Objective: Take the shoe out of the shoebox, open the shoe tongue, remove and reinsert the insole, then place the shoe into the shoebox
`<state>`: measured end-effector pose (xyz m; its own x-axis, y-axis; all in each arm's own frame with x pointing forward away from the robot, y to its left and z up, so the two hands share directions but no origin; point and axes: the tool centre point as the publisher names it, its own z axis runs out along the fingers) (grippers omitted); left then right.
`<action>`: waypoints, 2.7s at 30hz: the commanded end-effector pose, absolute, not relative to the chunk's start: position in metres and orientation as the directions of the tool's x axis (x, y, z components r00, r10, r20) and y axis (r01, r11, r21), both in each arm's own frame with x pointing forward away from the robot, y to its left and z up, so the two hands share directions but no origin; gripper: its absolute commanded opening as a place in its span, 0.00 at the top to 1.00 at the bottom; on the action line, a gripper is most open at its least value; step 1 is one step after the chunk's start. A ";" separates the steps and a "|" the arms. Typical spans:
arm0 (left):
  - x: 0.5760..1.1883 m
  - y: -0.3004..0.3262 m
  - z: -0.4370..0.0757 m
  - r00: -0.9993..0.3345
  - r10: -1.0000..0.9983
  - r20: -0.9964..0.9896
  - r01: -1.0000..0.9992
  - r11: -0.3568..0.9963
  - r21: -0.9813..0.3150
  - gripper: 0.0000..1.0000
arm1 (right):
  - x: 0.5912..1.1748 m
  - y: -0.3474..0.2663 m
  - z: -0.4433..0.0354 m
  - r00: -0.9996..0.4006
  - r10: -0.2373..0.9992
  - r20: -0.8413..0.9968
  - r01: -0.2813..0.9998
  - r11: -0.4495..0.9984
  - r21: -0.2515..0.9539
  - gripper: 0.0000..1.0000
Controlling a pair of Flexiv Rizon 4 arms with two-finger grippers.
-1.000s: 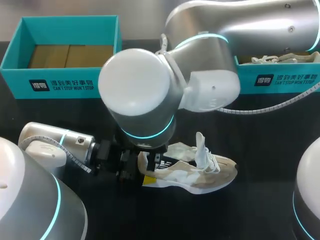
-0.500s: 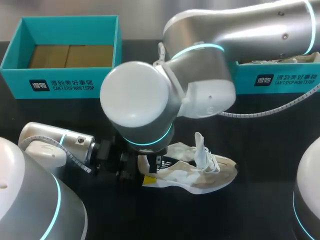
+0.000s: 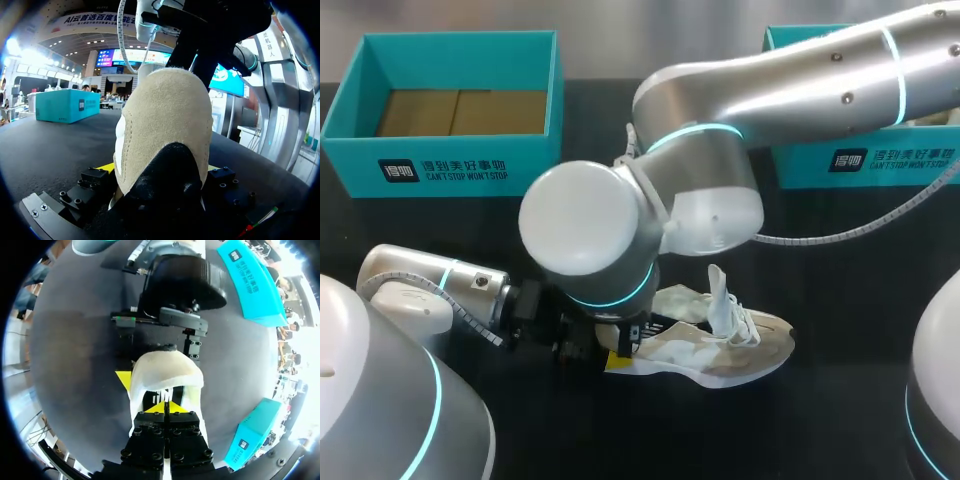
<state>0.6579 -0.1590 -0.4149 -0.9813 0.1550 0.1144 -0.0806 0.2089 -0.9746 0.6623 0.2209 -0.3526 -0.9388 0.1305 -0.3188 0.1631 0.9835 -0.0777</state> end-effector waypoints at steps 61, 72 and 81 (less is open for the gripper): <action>0.658 -0.159 -0.415 -0.981 0.155 0.114 -0.080 0.210 -0.975 1.00 | 0.674 0.161 -0.411 -0.963 0.233 -0.134 0.240 0.970 -0.036 0.71; 0.658 -0.159 -0.415 -0.981 0.155 0.114 -0.080 0.210 -0.975 1.00 | 0.667 0.163 -0.431 -0.983 0.183 0.009 0.183 0.983 -0.010 0.80; 0.658 -0.159 -0.415 -0.981 0.155 0.114 -0.080 0.210 -0.975 1.00 | 0.654 0.168 -0.445 -0.983 0.135 0.120 0.135 0.991 -0.015 0.85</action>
<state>0.6575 -0.1586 -0.4159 -0.9813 0.1549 0.1145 -0.0807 0.2094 -0.9745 0.6614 0.1632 -0.4081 -0.9848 0.1367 0.1070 0.1361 0.9906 -0.0127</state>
